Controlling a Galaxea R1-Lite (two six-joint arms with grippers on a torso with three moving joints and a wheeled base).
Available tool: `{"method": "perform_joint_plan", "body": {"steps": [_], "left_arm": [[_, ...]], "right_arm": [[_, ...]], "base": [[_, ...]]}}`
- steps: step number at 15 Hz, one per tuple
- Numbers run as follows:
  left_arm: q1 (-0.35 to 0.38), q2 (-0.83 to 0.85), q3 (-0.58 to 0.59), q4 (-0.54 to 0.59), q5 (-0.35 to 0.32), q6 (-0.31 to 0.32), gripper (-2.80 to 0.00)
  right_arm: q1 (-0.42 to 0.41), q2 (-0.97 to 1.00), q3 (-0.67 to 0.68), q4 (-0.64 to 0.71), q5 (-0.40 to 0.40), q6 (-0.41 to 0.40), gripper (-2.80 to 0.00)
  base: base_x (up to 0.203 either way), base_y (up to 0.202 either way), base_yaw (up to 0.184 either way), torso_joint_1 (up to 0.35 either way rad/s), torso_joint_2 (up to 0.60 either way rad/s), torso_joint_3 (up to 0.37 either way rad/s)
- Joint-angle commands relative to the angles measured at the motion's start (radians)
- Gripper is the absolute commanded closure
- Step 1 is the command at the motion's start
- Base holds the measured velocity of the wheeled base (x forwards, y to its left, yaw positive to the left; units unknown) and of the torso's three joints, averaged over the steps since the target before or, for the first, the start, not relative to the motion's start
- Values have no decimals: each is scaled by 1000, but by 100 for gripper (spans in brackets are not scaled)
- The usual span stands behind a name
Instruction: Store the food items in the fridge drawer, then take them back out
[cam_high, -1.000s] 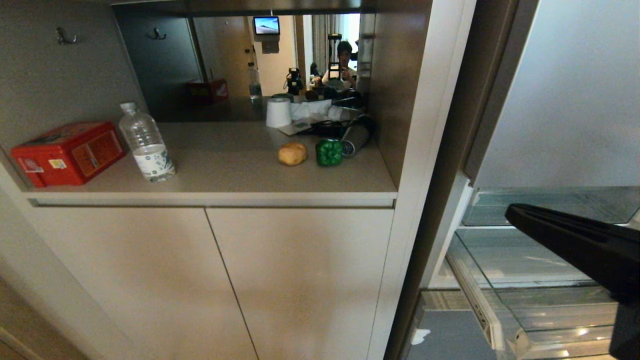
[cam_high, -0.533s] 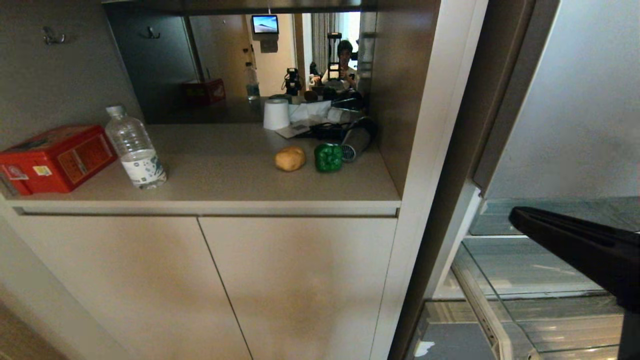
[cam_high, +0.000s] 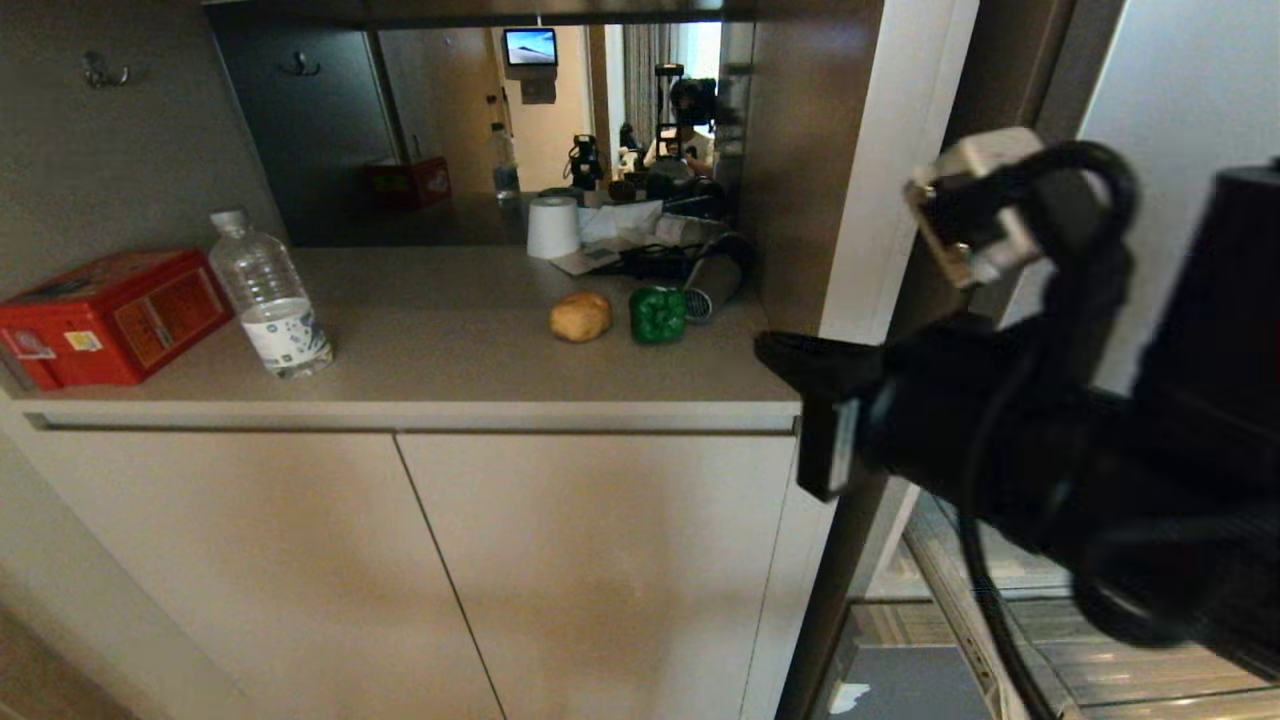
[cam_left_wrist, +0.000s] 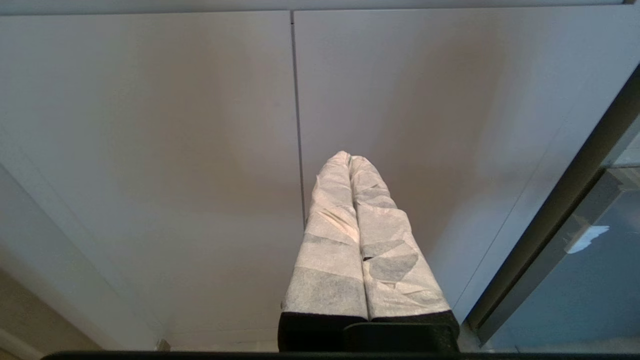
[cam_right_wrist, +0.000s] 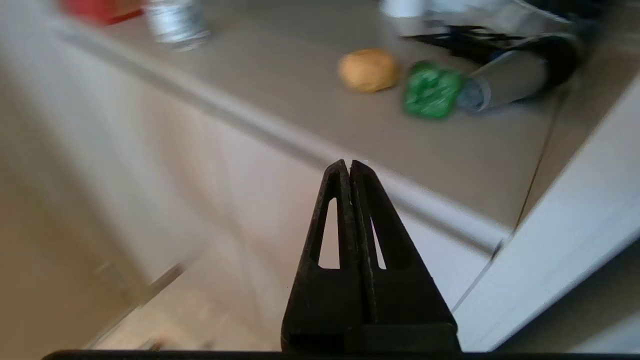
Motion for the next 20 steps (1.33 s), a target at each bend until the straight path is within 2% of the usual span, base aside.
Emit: {"method": "perform_joint_plan", "body": {"steps": [1, 2, 3, 6, 13, 15, 17, 20], "left_arm": [[0, 2, 0, 0, 0, 0, 0], [0, 2, 0, 0, 0, 0, 0], [0, 2, 0, 0, 0, 0, 0], [0, 2, 0, 0, 0, 0, 0], [0, 2, 0, 0, 0, 0, 0], [0, 2, 0, 0, 0, 0, 0], [0, 2, 0, 0, 0, 0, 0], [0, 2, 0, 0, 0, 0, 0]], "right_arm": [[-60, 188, -103, -3, -3, 1, 0], [-85, 242, -153, -2, -4, 1, 0], [-102, 299, -205, -1, -5, 1, -280], [-146, 458, -369, 2, -11, 1, -280], [-207, 774, -923, 147, -1, -8, -280], [-217, 796, -959, 228, 45, -13, -280], [-227, 808, -961, 221, 38, -12, -280], [-229, 841, -960, 95, -14, -19, -280]], "base": [[0, 0, 0, 0, 0, 0], [0, 0, 0, 0, 0, 0], [0, 0, 0, 0, 0, 0], [0, 0, 0, 0, 0, 0], [0, 0, 0, 0, 0, 0], [0, 0, 0, 0, 0, 0], [0, 0, 0, 0, 0, 0], [0, 0, 0, 0, 0, 0]]}}
